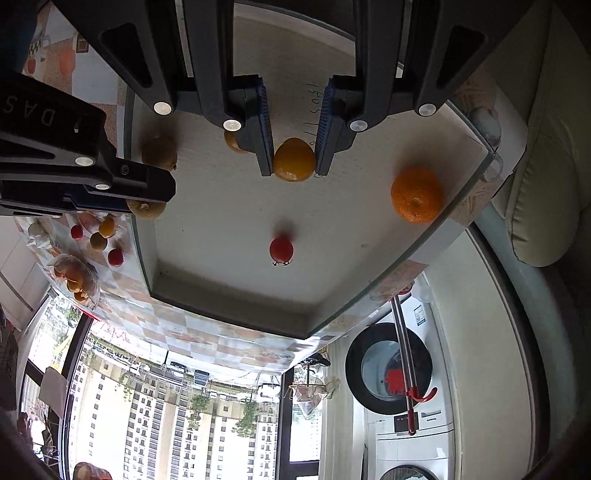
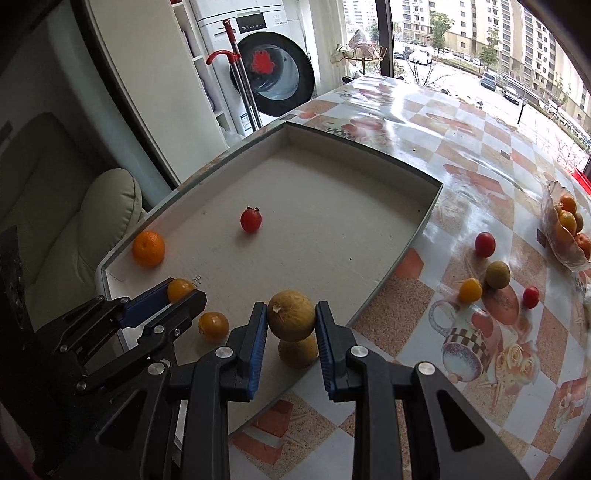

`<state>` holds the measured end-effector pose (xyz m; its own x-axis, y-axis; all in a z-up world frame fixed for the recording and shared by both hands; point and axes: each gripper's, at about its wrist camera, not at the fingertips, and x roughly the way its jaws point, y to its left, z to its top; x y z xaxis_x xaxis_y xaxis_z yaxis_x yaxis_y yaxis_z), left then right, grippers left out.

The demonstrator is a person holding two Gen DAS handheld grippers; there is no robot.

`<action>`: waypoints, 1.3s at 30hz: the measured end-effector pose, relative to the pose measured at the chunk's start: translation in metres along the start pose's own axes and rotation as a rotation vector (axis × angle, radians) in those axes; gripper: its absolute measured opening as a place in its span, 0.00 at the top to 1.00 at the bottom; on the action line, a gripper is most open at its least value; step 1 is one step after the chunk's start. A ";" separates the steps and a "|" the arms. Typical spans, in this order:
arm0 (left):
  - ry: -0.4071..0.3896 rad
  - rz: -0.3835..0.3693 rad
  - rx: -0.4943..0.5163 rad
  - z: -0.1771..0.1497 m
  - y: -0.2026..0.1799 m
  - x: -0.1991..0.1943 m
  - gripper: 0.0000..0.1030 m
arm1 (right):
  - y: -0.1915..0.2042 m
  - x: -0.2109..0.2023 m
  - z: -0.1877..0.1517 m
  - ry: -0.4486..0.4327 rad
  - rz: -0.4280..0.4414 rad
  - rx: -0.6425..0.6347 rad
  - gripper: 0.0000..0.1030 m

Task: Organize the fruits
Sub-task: 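Carry both held fruits into the gray tray and open both tools, then move both open tools back over the loose fruits on the table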

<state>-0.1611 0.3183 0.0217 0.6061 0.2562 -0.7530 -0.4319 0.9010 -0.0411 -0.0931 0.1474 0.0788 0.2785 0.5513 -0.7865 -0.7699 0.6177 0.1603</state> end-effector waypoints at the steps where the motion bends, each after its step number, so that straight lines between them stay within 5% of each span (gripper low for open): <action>1: 0.002 0.000 0.002 0.000 0.000 0.000 0.78 | -0.001 0.000 0.000 0.001 0.003 0.001 0.70; 3: 0.007 0.007 0.006 -0.001 0.000 0.002 0.78 | -0.002 -0.002 0.001 -0.004 0.009 0.004 0.60; 5: 0.009 0.026 0.008 -0.001 -0.002 0.003 0.69 | -0.002 -0.005 0.002 -0.016 0.023 0.002 0.39; 7: -0.022 0.065 0.002 0.000 -0.001 -0.001 0.26 | -0.001 -0.009 0.003 -0.031 0.013 -0.002 0.29; 9: -0.055 0.048 -0.014 0.001 0.002 -0.008 0.11 | -0.002 -0.013 0.004 -0.047 0.008 -0.003 0.23; 12: -0.057 0.030 -0.001 0.003 -0.002 -0.014 0.11 | -0.010 -0.020 0.002 -0.058 0.015 0.022 0.20; 16: -0.078 0.022 0.048 0.005 -0.018 -0.025 0.11 | -0.036 -0.033 -0.006 -0.093 -0.015 0.102 0.00; 23: -0.114 -0.083 0.216 0.006 -0.083 -0.045 0.11 | -0.104 -0.060 -0.036 -0.132 -0.081 0.255 0.00; 28: -0.067 -0.169 0.342 -0.003 -0.138 -0.037 0.11 | -0.155 -0.067 -0.069 -0.092 -0.197 0.347 0.00; 39: 0.047 -0.079 0.338 -0.012 -0.171 0.018 0.11 | -0.221 -0.074 -0.131 -0.051 -0.404 0.441 0.00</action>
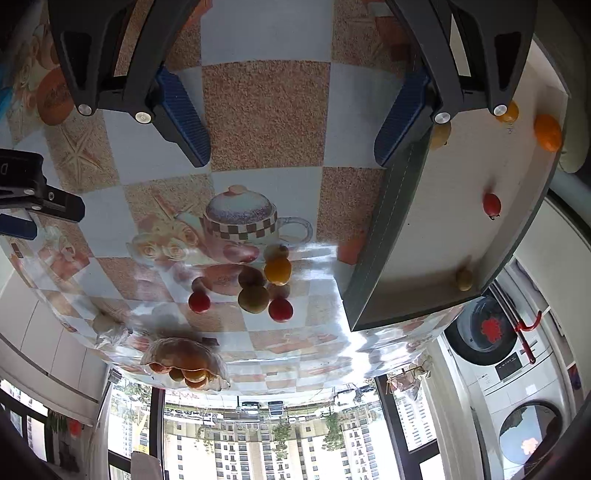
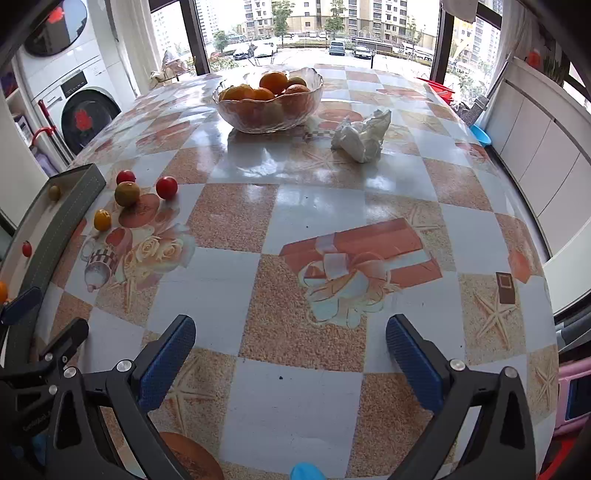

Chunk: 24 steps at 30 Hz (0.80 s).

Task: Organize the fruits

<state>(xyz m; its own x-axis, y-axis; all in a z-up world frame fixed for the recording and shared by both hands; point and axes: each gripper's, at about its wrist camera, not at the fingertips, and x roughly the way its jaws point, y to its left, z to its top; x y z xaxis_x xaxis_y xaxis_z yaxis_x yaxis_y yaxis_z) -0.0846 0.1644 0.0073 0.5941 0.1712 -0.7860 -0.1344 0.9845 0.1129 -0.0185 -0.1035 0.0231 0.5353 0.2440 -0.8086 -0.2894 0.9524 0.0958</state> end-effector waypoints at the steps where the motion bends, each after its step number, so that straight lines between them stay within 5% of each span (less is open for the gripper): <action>1: 0.004 0.001 -0.012 0.002 0.003 0.002 0.11 | 0.000 0.000 0.000 -0.007 -0.005 -0.004 0.00; 5: 0.006 0.008 -0.043 0.006 0.008 0.008 0.11 | 0.005 0.004 -0.002 -0.027 -0.048 -0.034 0.00; 8: 0.026 0.000 -0.056 0.008 0.008 0.015 0.00 | 0.005 0.003 -0.005 -0.060 -0.049 -0.029 0.00; 24: 0.015 -0.001 -0.058 0.006 0.009 0.014 0.00 | 0.005 0.002 -0.005 -0.064 -0.049 -0.029 0.00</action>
